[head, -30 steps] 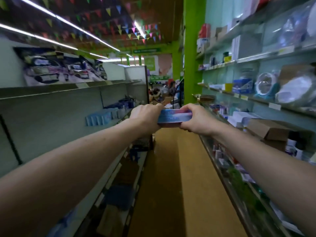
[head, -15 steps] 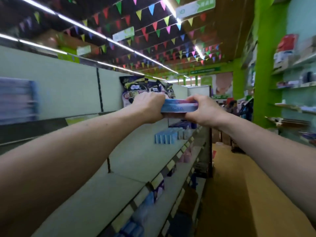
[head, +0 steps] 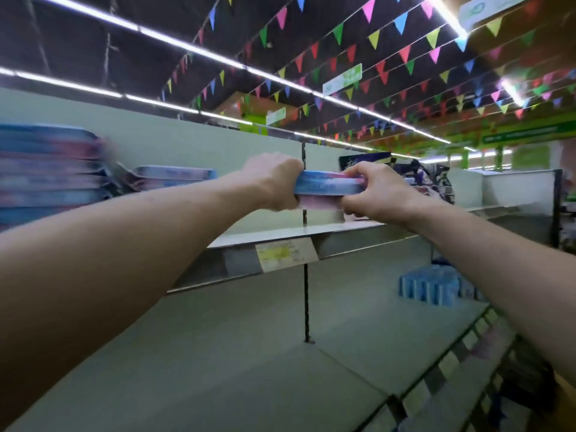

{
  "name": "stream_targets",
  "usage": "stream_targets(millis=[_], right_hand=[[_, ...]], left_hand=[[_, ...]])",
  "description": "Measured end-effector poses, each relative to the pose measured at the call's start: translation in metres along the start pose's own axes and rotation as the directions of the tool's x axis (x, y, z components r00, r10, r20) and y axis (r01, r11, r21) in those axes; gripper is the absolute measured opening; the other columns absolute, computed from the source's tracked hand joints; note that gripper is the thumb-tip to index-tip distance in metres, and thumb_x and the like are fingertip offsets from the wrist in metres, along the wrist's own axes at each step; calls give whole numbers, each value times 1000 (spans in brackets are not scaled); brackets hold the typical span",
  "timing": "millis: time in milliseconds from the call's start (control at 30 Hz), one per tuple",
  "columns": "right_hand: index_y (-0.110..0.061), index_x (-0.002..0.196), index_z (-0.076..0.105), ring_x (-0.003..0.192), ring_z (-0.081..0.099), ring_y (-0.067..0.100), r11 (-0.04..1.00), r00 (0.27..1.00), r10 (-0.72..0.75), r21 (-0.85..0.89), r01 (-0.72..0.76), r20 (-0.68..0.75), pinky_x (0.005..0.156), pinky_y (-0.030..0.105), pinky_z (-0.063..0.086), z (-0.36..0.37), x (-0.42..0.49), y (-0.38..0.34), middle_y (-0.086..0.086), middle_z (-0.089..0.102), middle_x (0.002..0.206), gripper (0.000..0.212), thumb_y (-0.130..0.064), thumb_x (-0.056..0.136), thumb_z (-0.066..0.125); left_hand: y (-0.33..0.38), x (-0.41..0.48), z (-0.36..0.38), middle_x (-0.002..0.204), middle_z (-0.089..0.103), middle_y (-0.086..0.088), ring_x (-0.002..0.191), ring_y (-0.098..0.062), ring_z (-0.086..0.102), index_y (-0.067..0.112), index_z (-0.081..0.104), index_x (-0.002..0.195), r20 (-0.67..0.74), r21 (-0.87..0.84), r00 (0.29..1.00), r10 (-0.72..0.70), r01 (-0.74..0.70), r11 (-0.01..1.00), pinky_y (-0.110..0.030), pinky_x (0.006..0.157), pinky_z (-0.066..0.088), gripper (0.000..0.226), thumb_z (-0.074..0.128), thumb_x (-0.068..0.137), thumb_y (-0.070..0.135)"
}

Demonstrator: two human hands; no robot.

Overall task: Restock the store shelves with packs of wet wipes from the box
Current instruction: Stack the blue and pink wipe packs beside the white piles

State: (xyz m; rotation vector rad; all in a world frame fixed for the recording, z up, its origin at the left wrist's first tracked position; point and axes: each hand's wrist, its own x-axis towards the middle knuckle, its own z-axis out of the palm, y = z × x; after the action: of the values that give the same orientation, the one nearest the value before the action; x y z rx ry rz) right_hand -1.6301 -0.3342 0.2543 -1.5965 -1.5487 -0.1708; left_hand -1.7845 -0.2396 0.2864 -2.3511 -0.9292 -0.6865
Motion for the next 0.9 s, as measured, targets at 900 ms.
stream_targets(millis=[900], right_hand=[[-20, 108, 58, 80, 70, 24, 815, 872, -483, 404, 415, 77, 77, 40, 59, 112, 187, -87, 8, 68, 87, 35, -15, 78, 74]], left_hand=[[-162, 8, -45, 89, 57, 7, 84, -20, 55, 28, 57, 107, -94, 328, 898, -431, 436, 838, -31, 70, 41, 37, 71, 79, 46]])
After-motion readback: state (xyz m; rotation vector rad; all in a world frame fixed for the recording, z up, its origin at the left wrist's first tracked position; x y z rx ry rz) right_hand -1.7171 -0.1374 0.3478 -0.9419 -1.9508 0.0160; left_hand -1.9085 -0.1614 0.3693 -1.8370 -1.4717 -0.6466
